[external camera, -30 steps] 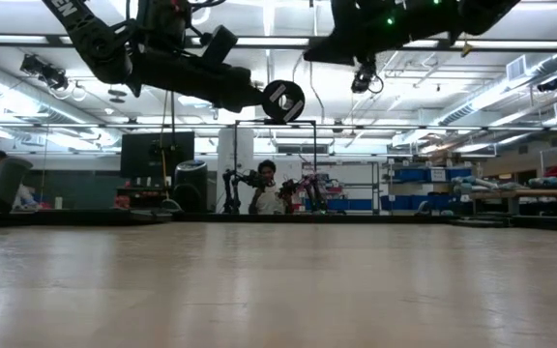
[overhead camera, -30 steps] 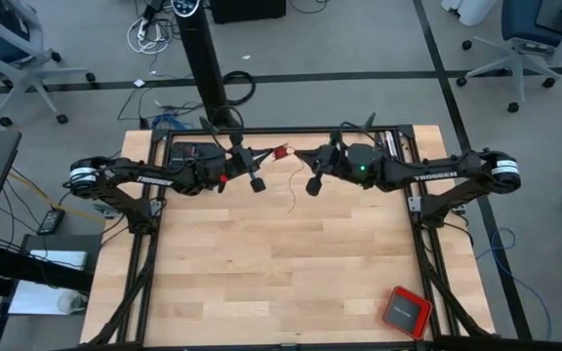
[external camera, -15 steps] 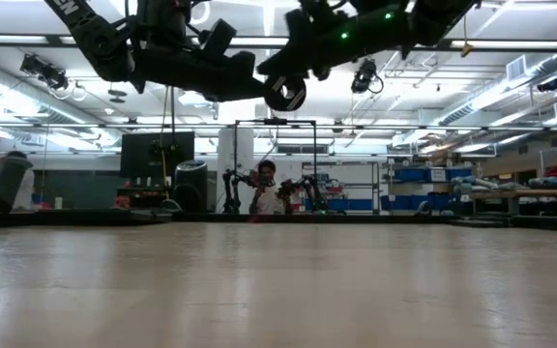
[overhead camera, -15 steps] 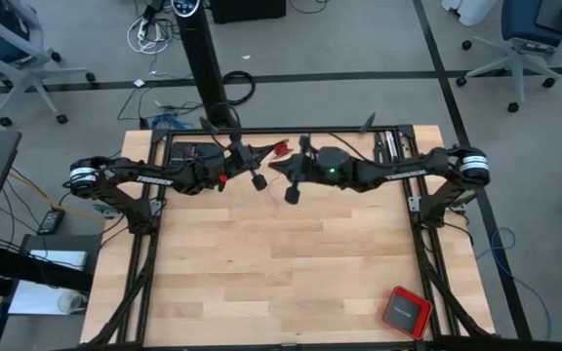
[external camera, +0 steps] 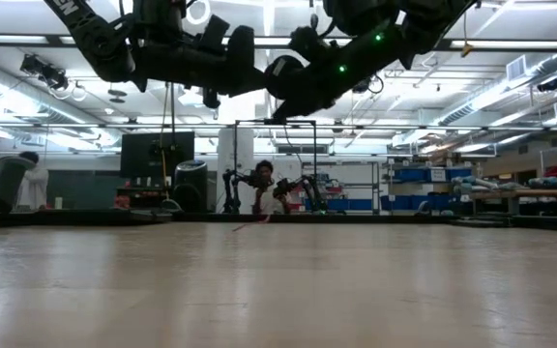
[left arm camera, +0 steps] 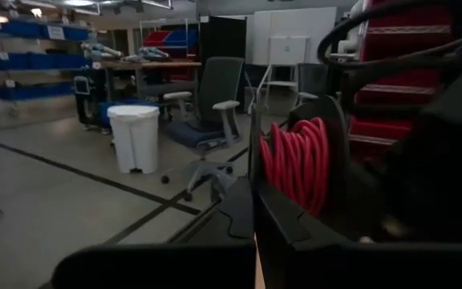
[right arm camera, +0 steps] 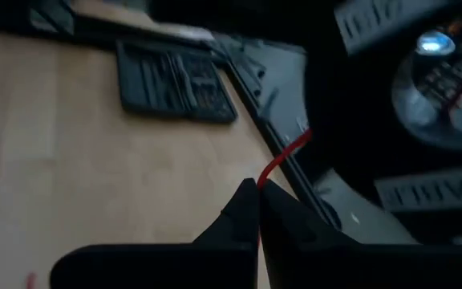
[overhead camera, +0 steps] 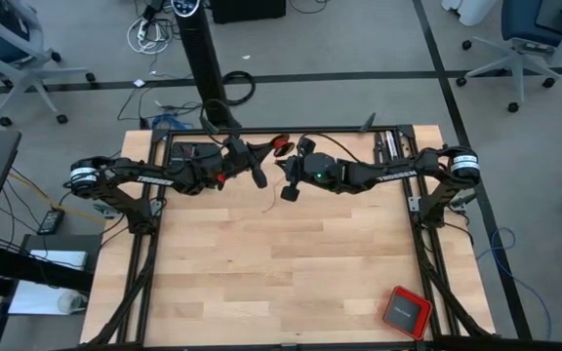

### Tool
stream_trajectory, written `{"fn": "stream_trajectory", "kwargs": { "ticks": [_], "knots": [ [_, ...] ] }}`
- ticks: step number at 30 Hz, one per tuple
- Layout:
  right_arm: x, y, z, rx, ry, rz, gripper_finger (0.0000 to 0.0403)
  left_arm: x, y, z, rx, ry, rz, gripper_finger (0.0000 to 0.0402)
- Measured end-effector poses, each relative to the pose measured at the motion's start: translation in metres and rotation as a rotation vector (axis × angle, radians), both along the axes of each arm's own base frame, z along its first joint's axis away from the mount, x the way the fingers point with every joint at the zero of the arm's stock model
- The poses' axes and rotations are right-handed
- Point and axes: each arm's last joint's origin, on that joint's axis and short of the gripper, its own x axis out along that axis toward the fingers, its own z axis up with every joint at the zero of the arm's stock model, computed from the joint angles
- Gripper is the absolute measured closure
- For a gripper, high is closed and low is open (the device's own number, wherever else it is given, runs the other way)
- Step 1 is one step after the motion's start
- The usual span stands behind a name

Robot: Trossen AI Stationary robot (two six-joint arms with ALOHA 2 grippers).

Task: Coil cords
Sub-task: Coil the red wire onto the spool

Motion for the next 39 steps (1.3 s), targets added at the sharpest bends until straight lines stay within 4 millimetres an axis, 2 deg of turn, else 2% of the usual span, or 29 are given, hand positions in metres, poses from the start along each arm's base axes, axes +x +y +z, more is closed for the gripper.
{"fn": "stream_trajectory", "kwargs": {
  "ticks": [9,17,21,26,29,33,36,39],
  "knots": [
    [-0.01,0.001,-0.007,-0.069,0.16,-0.165,0.04,0.0,0.001,-0.001,-0.061,-0.025,0.028,0.0401],
    [-0.03,-0.004,0.001,-0.204,0.312,-0.335,0.0369,0.0,0.001,0.002,0.012,-0.003,0.011,0.0401],
    [-0.046,-0.009,0.009,-0.147,0.326,-0.383,0.0347,0.0,0.0,0.0,0.02,0.015,-0.012,0.0401],
    [-0.061,-0.013,-0.009,0.073,0.255,-0.256,0.0336,-0.001,0.0,0.003,0.034,0.016,-0.018,0.0401],
    [-0.071,-0.015,-0.031,0.106,0.231,-0.274,0.0337,-0.001,-0.001,0.004,0.039,0.006,-0.039,0.0401],
    [-0.078,-0.015,-0.052,0.2,0.087,-0.195,0.0339,-0.001,-0.002,0.004,0.04,0.006,-0.052,0.0401],
    [-0.084,-0.014,-0.061,0.237,-0.002,-0.125,0.0336,-0.001,-0.001,0.004,0.04,0.003,-0.052,0.0401],
    [-0.088,-0.015,-0.066,0.255,-0.021,-0.067,0.0329,-0.001,-0.002,0.006,0.045,-0.013,-0.052,0.0401]
  ]
}}
